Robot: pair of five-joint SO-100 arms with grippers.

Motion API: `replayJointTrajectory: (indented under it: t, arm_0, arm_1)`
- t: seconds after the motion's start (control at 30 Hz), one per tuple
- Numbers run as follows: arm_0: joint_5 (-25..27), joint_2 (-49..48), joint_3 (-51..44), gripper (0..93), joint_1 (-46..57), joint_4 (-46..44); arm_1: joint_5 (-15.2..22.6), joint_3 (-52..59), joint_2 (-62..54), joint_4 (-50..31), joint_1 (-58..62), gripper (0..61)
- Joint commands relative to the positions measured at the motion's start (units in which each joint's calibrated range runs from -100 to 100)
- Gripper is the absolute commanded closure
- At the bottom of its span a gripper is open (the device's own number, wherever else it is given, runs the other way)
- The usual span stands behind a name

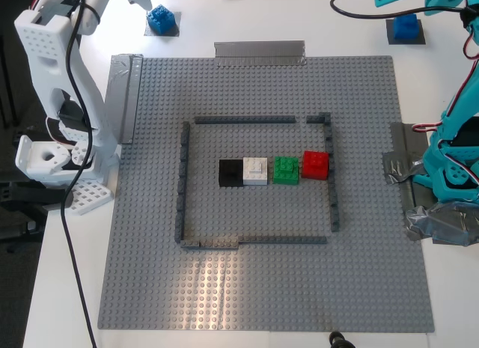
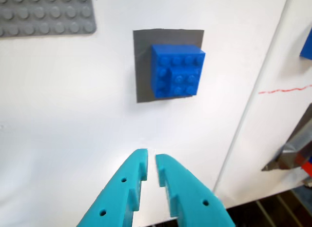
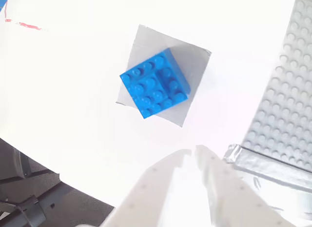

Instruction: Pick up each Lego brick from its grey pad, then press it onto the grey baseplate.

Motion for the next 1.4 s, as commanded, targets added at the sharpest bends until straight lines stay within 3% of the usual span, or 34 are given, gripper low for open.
replayJointTrajectory:
  t: [0.0, 0.2, 0.3, 0.47, 0.97, 1.37]
  arm_0:
    - [0.2, 0.6, -0.2, 83.1, 1.2, -0.7]
    - [0.3, 0.9, -0.2, 76.9, 1.6, -0.7]
    - [0.3, 1.0, 0.1, 71.1, 1.6, -0.7]
    - [0.3, 2.5, 0.8, 70.3, 0.9, -0.8]
    - [-0.1, 11.4, -7.2, 70.3, -1.0, -2.8]
    - [-0.2, 15.9, -12.6, 70.3, -2.3, -2.9]
  arm_1:
    - [2.4, -5.7, 0.0, -2.7, 0.4, 61.2]
    - [5.0, -8.3, 3.7, -4.0, 1.7, 59.8]
    - [6.1, -8.4, 4.9, -4.4, 1.8, 51.7]
    - [8.9, -10.2, 8.1, -4.8, 1.3, 39.4]
    - [8.3, -9.2, 12.0, -10.5, 1.9, 40.1]
    - [7.7, -9.2, 13.9, -10.0, 0.6, 39.7]
